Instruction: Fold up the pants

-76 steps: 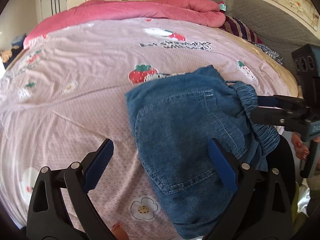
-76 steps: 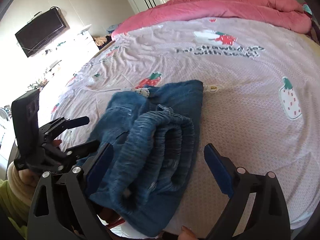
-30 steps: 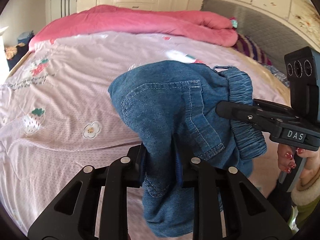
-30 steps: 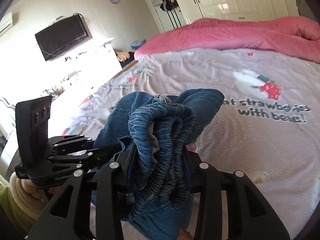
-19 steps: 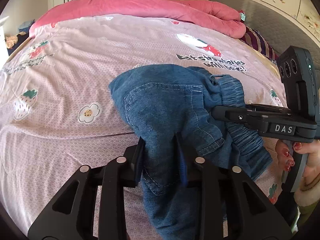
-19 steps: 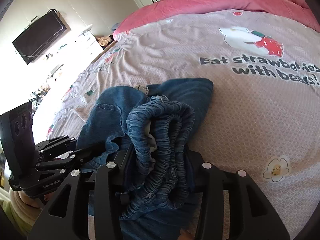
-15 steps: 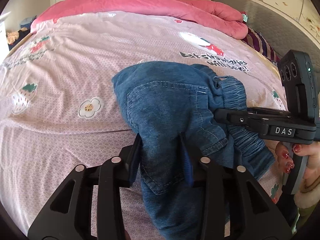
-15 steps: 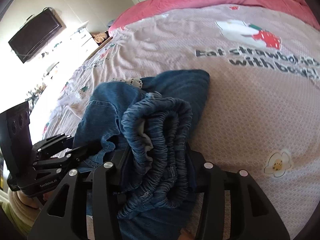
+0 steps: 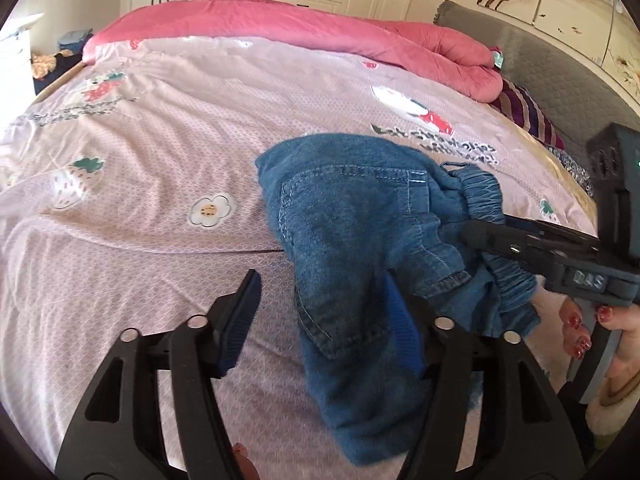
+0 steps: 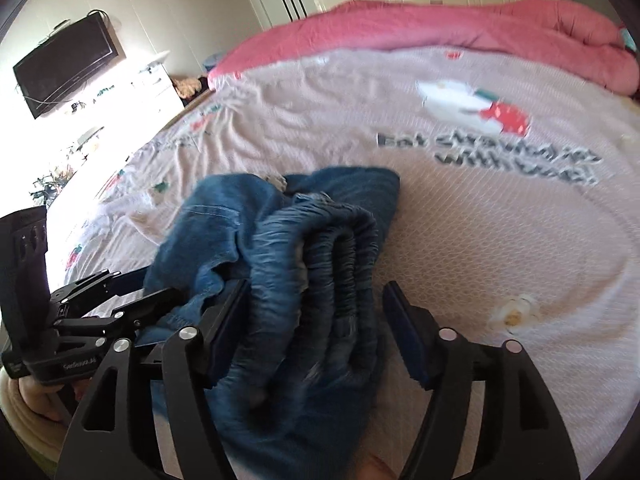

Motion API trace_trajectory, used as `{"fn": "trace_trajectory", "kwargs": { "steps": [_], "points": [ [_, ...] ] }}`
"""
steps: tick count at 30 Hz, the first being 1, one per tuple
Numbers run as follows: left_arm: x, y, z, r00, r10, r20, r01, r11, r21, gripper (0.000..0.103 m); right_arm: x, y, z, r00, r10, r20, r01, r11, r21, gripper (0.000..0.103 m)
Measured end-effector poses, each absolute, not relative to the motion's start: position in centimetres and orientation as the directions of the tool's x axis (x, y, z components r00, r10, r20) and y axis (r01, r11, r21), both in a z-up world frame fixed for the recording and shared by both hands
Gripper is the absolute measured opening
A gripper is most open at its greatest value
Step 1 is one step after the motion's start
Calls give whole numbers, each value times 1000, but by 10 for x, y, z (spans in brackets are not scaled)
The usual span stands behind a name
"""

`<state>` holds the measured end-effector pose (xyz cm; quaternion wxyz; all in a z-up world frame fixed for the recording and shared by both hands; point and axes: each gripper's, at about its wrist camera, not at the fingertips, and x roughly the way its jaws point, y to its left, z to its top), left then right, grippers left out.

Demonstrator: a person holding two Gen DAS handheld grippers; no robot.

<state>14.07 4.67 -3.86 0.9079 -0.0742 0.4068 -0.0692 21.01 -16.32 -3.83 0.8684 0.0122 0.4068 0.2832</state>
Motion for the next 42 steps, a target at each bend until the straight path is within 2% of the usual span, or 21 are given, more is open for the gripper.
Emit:
{"fn": "trace_trajectory", "kwargs": {
  "steps": [2, 4, 12, 23, 42],
  "points": [
    [133, 47, -32, 676, -174, -716, 57, 981, -185, 66, 196, -170, -27, 545, 497, -675, -486, 844, 228, 79],
    [122, 46, -25, 690, -163, -705, 46, 982, -182, 71, 181, -178, -15, 580, 491, -650, -481, 850, 213, 91],
    [77, 38, -2, 734, -117, -668, 18, 988, -154, 93, 126, -204, 15, 666, 465, -584, -468, 870, 159, 98],
    [34, 17, 8, 745, -85, -661, 15, 994, -110, 93, 78, -205, 23, 714, 436, -547, -479, 875, 72, 98],
    [-20, 6, -26, 728, -46, -684, -47, 992, -117, 93, 43, -220, -15, 694, 395, -602, -444, 893, 73, 98]
  ]
}}
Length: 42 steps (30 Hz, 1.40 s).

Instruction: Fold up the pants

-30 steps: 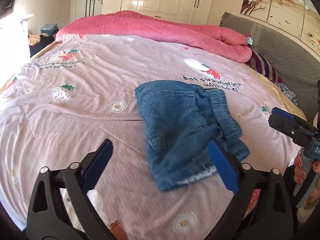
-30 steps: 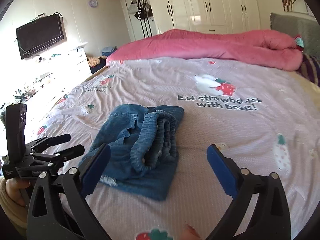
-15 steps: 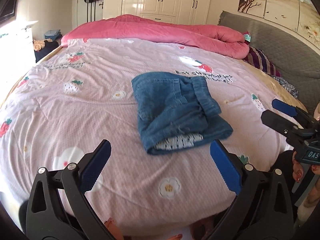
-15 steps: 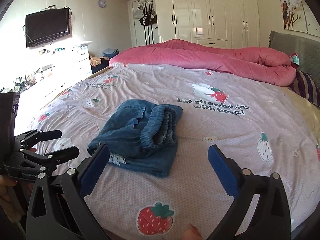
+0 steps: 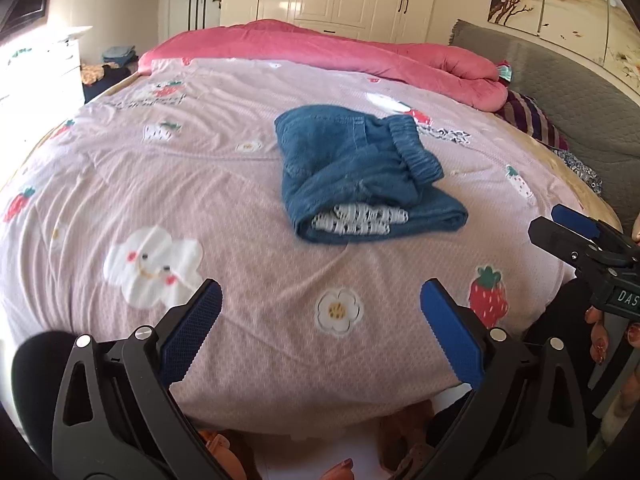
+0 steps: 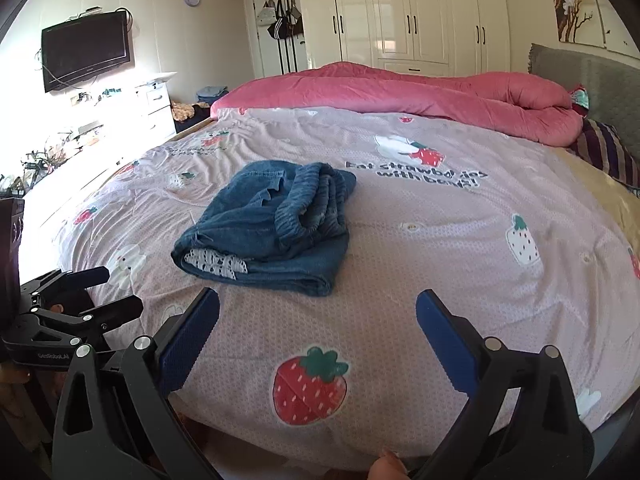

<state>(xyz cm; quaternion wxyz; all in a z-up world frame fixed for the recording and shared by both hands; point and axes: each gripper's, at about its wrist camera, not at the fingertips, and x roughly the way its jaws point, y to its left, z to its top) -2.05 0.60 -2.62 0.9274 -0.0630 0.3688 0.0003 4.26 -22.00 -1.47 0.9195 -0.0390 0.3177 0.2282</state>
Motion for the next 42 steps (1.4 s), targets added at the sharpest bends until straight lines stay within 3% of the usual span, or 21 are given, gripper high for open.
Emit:
{"fn": "trace_trajectory", "kwargs": {
  "steps": [42],
  "points": [
    [-27, 12, -42, 720, -19, -694, -93, 988, -124, 93, 42, -218, -47, 669, 385, -635, -429, 899, 94, 98]
  ]
}}
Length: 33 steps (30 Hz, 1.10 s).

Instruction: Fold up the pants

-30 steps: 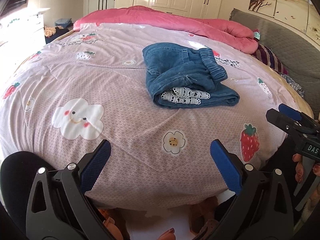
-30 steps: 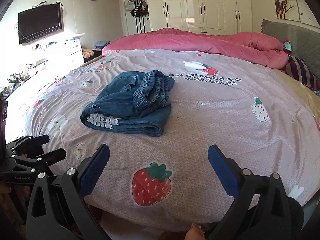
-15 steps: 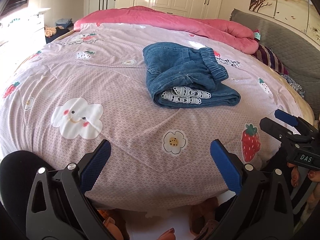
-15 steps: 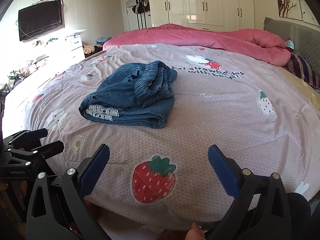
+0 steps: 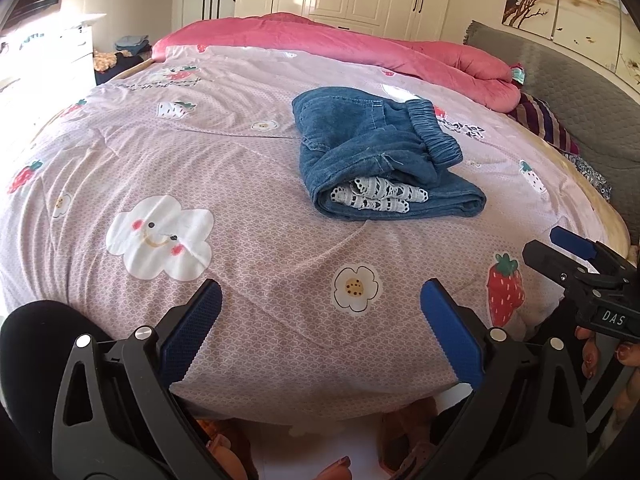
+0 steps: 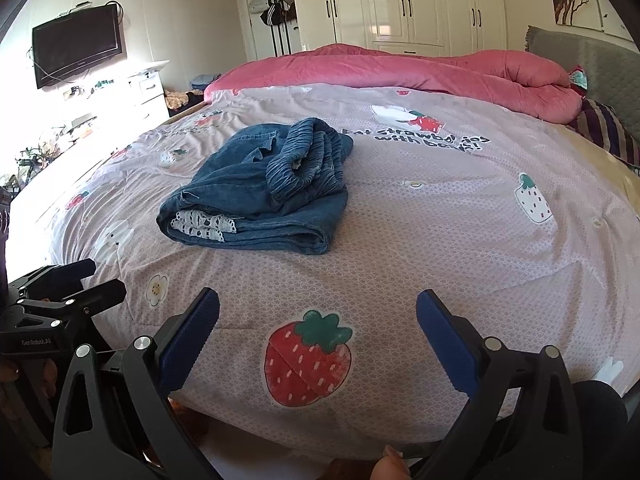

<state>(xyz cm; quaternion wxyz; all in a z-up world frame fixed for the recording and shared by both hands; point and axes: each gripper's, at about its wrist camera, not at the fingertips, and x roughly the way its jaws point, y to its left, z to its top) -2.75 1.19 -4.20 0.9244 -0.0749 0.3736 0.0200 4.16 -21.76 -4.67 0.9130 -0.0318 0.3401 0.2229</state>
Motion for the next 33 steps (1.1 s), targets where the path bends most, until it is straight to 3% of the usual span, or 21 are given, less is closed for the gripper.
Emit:
{"fn": "trace_trajectory", "kwargs": {
  "steps": [33],
  "points": [
    [-30, 11, -39, 734, 0, -679, -95, 990, -102, 94, 40, -220, -48, 673, 370, -640, -409, 908, 95, 98]
  ]
}}
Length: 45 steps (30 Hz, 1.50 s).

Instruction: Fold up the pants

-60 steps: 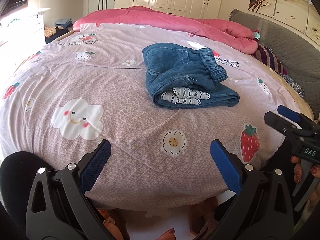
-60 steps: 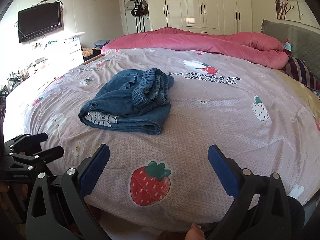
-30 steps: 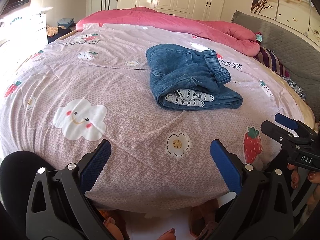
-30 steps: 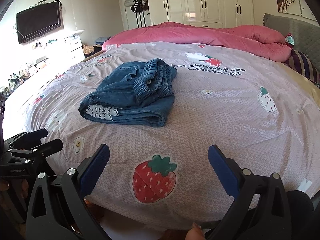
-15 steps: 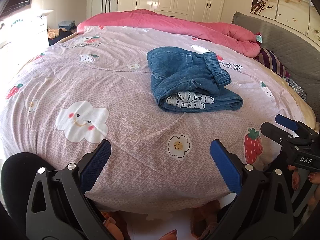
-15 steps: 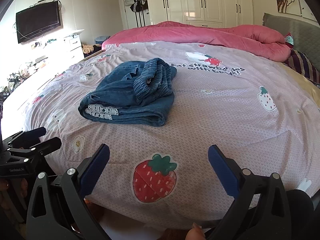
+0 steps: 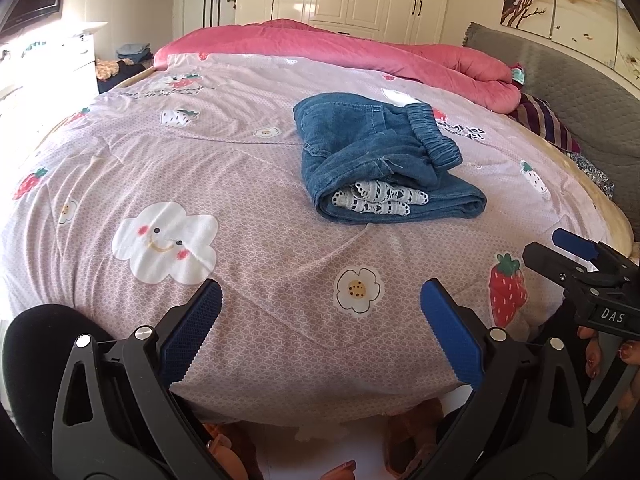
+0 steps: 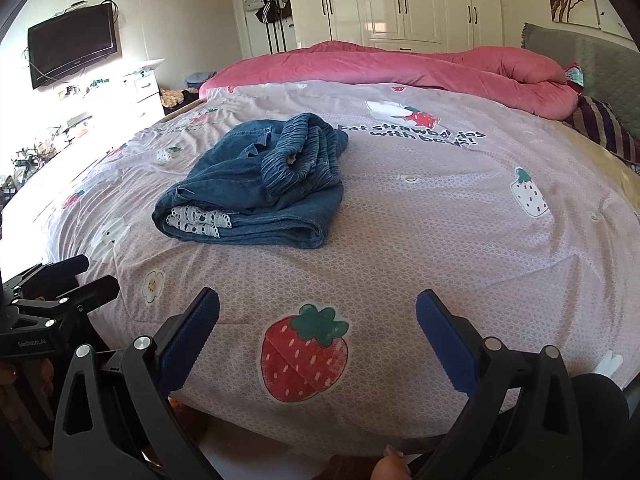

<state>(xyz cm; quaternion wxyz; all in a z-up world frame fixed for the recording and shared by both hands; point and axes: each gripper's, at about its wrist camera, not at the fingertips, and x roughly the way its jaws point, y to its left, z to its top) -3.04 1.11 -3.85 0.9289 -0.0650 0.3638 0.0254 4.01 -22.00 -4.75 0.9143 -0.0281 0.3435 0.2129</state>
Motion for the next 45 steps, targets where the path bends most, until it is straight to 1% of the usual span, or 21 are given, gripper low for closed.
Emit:
{"fn": "trace_trajectory", "kwargs": {
  "steps": [19, 32, 37, 38, 43, 45],
  "points": [
    [-32, 12, -38, 737, 6, -676, -96, 991, -96, 94, 39, -218, -49, 673, 364, -644, -412, 908, 82, 98],
    [-34, 7, -38, 733, 27, -680, -99, 993, -68, 94, 40, -219, -52, 670, 358, -650, -410, 909, 77, 98],
    [-31, 9, -39, 724, -8, -689, -93, 990, -109, 94, 40, -219, -53, 667, 356, -655, -409, 909, 78, 98],
    [-30, 9, -39, 718, -5, -696, -102, 989, -112, 94, 41, -220, -53, 665, 355, -657, -407, 910, 80, 98],
    [-22, 11, -40, 668, 93, -738, -174, 984, -34, 94, 46, -227, -53, 664, 344, -664, -386, 918, 89, 98],
    [-20, 14, -36, 678, 100, -729, -169, 985, -21, 94, 51, -234, -50, 673, 330, -662, -361, 927, 96, 98]
  ]
}}
